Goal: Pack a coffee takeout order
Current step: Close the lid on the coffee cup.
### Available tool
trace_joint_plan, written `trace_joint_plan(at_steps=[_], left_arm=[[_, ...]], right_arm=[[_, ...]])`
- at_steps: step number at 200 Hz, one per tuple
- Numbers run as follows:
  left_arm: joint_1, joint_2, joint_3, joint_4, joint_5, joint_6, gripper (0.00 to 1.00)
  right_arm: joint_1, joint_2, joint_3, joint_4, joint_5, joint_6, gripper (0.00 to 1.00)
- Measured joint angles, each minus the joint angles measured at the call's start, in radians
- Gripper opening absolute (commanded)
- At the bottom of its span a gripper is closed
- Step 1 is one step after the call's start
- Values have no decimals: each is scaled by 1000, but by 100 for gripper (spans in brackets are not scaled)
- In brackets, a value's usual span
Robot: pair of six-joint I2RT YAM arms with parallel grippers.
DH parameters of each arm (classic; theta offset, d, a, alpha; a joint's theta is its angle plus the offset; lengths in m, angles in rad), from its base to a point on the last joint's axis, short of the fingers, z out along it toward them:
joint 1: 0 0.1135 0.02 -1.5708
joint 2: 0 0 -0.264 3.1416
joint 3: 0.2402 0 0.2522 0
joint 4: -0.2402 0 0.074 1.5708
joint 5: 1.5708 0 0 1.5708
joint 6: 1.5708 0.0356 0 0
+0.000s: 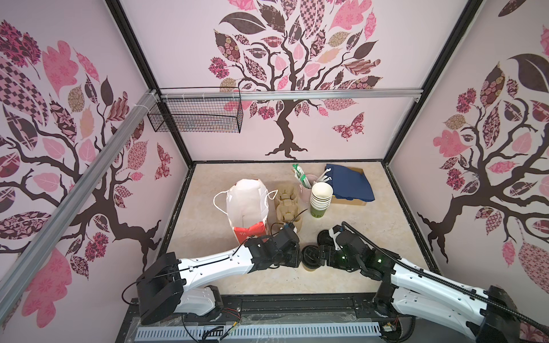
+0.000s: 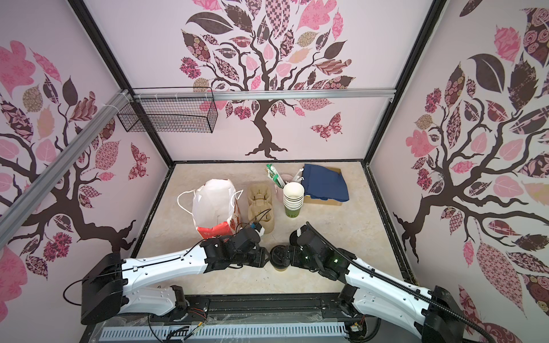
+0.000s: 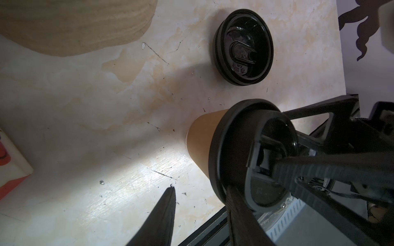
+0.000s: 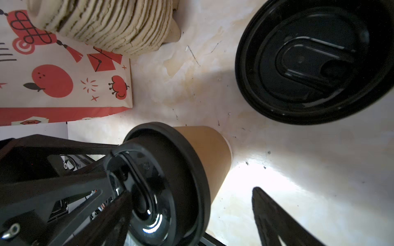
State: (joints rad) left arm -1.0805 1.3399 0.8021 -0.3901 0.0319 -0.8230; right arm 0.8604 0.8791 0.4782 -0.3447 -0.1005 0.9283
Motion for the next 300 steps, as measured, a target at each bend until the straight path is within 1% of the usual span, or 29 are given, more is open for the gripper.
trace_joint_plan(at_steps=[135, 148, 165, 214, 275, 300], left_arm=[[3, 23, -8, 59, -1, 4, 43], [3, 20, -8, 58, -3, 12, 45], [3, 13, -8, 53, -1, 37, 47], [0, -10, -5, 18, 11, 84, 48], [0, -57, -2, -16, -47, 89, 48], [0, -76, 8, -16, -60, 89, 48]], right_arm=[[-5, -11, -21, 29, -1, 19, 88], [-5, -11, -21, 29, -1, 19, 85], [-5, -16, -21, 28, -1, 18, 85], [-5, -17, -9, 3, 0, 14, 87], [-5, -59, -3, -39, 1, 13, 87], [-5, -97, 11, -60, 19, 14, 86]])
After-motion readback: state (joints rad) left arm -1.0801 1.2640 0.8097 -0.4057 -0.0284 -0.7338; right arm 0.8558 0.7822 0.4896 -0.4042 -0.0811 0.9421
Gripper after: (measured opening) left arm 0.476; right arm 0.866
